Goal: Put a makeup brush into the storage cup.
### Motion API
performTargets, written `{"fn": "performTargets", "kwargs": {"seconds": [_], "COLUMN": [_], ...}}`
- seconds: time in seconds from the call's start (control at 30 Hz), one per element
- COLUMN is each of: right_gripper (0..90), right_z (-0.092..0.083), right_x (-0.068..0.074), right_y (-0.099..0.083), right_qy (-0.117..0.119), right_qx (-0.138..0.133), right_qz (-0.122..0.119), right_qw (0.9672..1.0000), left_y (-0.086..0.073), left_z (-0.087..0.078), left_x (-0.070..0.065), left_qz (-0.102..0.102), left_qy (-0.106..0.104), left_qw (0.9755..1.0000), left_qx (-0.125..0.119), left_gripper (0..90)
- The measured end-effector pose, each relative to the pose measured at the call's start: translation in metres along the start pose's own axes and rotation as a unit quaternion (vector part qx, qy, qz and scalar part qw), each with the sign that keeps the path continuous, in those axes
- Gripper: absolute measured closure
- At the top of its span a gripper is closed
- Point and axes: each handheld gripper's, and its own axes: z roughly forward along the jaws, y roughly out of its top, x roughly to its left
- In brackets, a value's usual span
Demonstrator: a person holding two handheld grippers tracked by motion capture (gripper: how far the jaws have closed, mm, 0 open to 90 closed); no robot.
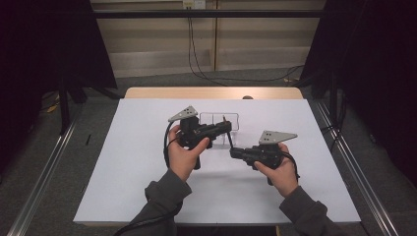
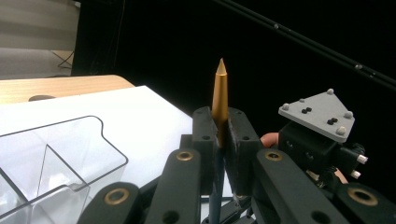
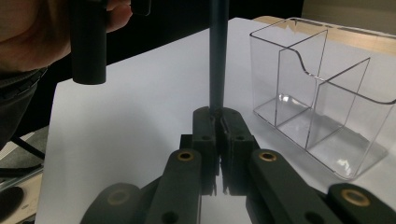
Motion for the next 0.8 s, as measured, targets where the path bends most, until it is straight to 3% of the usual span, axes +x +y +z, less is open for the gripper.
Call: {"fn": "performTargets", "kwargs": {"seconds": [0.37,0.8], "right_gripper": [85.6,84.3], "right_z": [0.0036,0.0032], "right_x": [0.0021,0.0034], "right_y": [-0.0007,-0.0007], "right_qy": [0.005,0.008], "right_qx": [-0.009,-0.016], "right_qz": [0.012,0.009], "right_qw": [0.9999,0.9998], "left_y": [-0.0014,-0.0001], "left_z": [0.0018,0.0042], "left_x": [-0.0004,-0.003], "left_qz": [-0.002,0.0], "left_qy": [0.001,0.003], "left_qw": [0.9999,0.9999], "left_qx": [-0.011,-0.016], "left_gripper": [83.8,83.8]}}
